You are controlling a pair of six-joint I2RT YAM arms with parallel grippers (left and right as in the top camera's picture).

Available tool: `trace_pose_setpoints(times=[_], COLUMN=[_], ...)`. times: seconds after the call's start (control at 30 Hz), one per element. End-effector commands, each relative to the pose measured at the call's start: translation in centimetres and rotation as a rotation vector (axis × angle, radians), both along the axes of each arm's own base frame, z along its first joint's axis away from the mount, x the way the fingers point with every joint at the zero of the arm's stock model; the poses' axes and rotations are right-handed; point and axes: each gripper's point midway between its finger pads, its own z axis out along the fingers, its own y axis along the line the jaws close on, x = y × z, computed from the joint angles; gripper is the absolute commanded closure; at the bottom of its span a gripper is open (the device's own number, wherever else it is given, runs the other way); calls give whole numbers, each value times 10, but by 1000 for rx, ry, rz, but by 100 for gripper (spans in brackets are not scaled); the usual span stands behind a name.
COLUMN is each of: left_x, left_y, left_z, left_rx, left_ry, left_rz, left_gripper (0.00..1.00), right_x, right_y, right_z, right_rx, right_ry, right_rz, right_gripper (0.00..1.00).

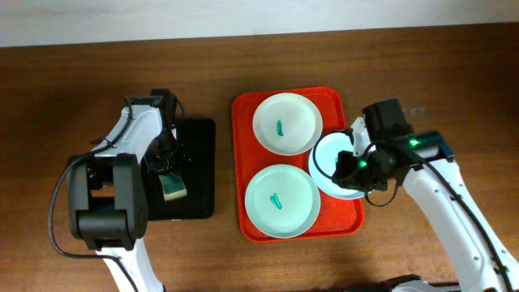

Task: Clean dirty plates on tray and stack at the side

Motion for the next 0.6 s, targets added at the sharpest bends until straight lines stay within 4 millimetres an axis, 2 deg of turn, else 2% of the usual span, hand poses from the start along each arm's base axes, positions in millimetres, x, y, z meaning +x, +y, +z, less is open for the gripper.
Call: trace_pose_setpoints(times=[0.0,0.07,0.17,0.2,0.47,0.57], left_x=[26,33,31,29,8,-4], left_y=[-7,-8,-8,-7,12,17], left_z=[25,47,67,67,63,53], left_rx=[-55,-59,-58,-58,-6,-6], left_ry=[-42,-52,-36,-27,59,104], left_rz=[-24,-52,-53,-52,18,32], left_gripper=[79,66,56,55,51,52], right_x=[-6,-7,-2,0,5,5], right_y=[5,9,12,12,13,13], right_z=[-32,-46,-55,-56,-57,-57], right_rx=[1,-2,-7,-7,-4,-3], right_ry=[44,69,78,75,59,58], right_rz=[56,74,79,79,77,77], right_gripper=[81,81,81,78,76,76])
